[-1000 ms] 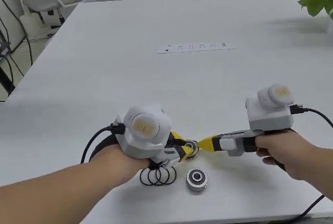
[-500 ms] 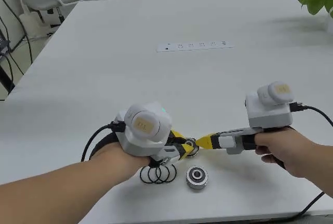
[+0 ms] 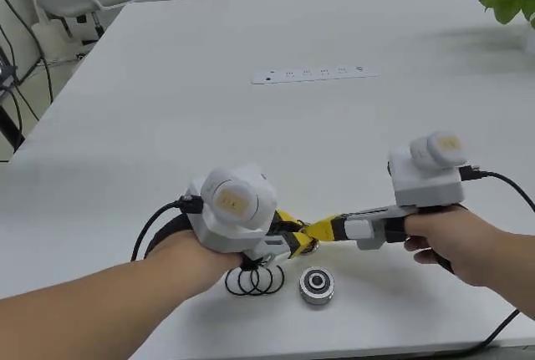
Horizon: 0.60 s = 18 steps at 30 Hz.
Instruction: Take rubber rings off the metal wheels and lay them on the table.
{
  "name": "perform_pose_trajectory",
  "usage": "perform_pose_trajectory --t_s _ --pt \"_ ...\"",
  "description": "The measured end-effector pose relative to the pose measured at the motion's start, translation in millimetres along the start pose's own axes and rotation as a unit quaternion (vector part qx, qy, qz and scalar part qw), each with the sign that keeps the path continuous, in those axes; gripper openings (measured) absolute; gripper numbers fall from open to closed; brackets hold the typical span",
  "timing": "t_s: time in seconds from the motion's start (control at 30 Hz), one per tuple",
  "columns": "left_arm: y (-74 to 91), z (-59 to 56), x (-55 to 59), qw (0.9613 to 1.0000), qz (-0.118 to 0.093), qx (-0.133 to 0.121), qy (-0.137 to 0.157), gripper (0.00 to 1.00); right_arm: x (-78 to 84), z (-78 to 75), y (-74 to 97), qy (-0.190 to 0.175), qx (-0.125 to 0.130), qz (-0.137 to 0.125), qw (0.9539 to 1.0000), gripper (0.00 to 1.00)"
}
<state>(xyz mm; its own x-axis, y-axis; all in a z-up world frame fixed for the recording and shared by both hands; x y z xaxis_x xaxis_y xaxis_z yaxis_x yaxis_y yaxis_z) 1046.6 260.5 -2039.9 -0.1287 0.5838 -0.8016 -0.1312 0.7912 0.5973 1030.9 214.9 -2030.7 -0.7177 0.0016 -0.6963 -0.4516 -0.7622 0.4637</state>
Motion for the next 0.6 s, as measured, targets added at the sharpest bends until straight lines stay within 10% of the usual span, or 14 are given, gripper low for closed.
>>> perform_pose_trajectory --t_s 0.6 --pt "-0.3 0.5 -1.0 1.0000 -0.003 0.004 0.004 0.07 3.4 -18.5 6.1 -0.005 0.023 0.004 0.9997 0.00"
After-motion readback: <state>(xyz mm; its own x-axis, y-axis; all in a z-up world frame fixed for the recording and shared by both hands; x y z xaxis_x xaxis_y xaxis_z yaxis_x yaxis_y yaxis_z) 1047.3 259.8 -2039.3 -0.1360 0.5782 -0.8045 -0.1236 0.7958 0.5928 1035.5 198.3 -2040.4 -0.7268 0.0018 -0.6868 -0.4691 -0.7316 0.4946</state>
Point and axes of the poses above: the centre of the closed fingertips' face, and the gripper's own axes: y roughly backward along the fingers, z roughly to its left, x roughly out of its underside, the point moved 4 cm from there along y, roughly backward along the fingers, and after that the axes turned 7 degrees about x, right-handed, at the moved point
